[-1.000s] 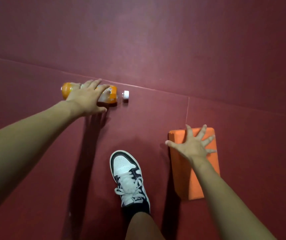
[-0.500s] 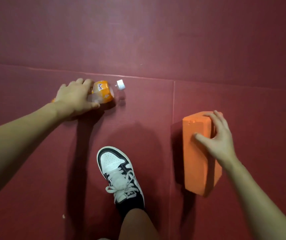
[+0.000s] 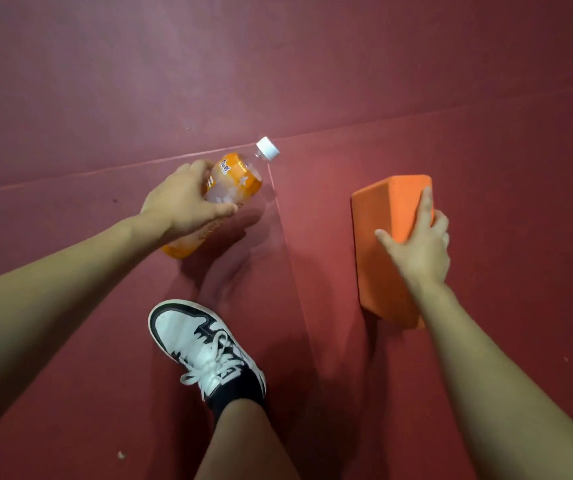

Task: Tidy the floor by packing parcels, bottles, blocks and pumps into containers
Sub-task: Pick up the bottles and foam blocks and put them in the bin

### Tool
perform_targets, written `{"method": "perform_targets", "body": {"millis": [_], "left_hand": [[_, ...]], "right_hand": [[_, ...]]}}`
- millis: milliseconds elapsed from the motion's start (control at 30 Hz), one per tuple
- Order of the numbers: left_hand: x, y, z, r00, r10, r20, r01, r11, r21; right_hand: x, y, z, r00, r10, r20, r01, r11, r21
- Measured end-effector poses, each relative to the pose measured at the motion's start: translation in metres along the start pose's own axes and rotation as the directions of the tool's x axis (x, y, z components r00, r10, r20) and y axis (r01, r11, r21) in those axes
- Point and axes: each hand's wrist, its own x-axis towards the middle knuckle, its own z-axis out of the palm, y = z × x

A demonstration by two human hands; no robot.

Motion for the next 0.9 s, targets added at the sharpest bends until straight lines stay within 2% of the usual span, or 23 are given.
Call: {"method": "perform_targets", "body": {"millis": [67,233,400,567,733,900], "left_hand": [[-0.010,0.013,-0.008,1.000,0.005,0.020,-0.004,1.000,-0.002],[-0.061,0.062,-0.049,0.997,0.049,0.067,-0.056,0.993,0.107],[-0.144,0.121,-0.090,0.988,0.092,0.125,-0.116,0.974,0.197],[-0.228,0.174,-0.117,0.977,0.154,0.146,-0.174,0.976,0.132],[-0.306,0.233,-0.157,0.967,0.187,0.175,-0.191,0.982,0.007],[-0.374,0.303,-0.207,0.959,0.234,0.161,-0.229,0.972,-0.049]], "right_hand": [[-0.005,0.006,-0.008,1.000,0.022,0.018,-0.022,0.999,0.042],[-0.053,0.008,-0.052,0.991,0.129,0.018,-0.129,0.954,0.270],[-0.121,0.015,-0.121,0.990,0.132,0.052,-0.142,0.910,0.390],[-0.193,0.035,-0.194,0.995,0.093,0.035,-0.098,0.894,0.437],[-0.261,0.051,-0.275,0.989,0.090,-0.116,-0.017,0.854,0.520],[-0.309,0.059,-0.371,0.978,0.130,-0.166,-0.008,0.809,0.587]]}}
